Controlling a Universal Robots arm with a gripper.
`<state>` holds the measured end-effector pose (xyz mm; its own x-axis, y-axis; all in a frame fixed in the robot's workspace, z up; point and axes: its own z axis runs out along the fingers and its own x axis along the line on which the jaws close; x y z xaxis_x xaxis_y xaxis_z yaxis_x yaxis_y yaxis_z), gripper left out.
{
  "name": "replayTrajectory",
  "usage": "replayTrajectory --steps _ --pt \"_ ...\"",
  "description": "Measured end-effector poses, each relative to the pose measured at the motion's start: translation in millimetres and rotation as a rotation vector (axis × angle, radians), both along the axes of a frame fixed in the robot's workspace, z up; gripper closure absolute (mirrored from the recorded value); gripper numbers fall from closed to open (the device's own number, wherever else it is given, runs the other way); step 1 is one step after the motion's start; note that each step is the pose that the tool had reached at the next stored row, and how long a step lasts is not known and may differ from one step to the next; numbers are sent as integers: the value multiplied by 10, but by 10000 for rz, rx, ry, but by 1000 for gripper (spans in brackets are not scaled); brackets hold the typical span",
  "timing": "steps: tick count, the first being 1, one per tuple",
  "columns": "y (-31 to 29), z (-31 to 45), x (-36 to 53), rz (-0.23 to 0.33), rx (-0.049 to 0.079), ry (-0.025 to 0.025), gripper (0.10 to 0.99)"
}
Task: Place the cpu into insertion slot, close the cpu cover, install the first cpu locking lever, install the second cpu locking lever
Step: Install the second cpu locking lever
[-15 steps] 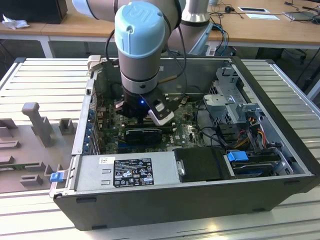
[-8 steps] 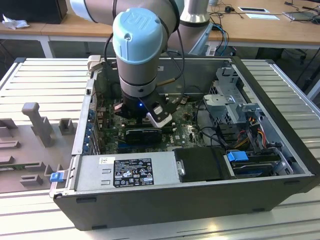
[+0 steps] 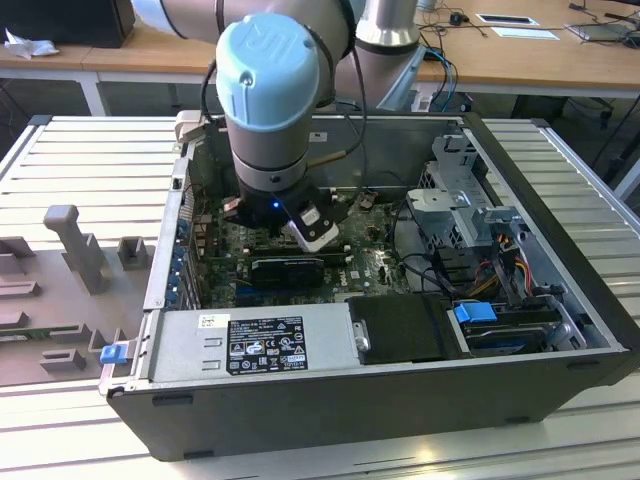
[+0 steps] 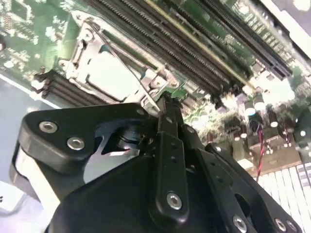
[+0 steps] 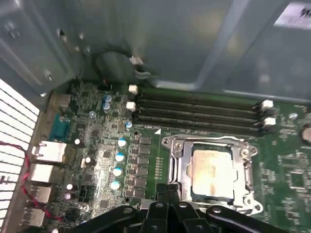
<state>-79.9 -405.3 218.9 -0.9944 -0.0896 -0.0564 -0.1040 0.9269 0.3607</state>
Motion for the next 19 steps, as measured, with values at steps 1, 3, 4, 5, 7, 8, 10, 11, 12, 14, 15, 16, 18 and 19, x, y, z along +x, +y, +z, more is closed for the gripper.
replayTrajectory --steps 1,3,4,5,7,8,10,11,12,14,15,16,18,19 --pt "1 71 9 0 0 0 980" --pt "1 163 13 -2 1 0 980" --pt "1 212 17 0 0 0 980" --pt "1 236 24 1 -1 0 980" --pt "2 254 76 -2 3 4 980" --pt "1 255 115 -2 1 13 980" --pt "1 255 208 -1 1 43 980" --pt "1 255 271 0 1 95 980" --pt "-8 251 322 0 1 159 980" --pt "-29 239 341 -8 2 191 980" --pt "-43 233 344 -14 2 197 980" --pt "-62 228 344 -24 1 198 980" --pt "-99 213 344 -49 -9 198 980" --pt "-121 205 344 -58 -15 198 980"
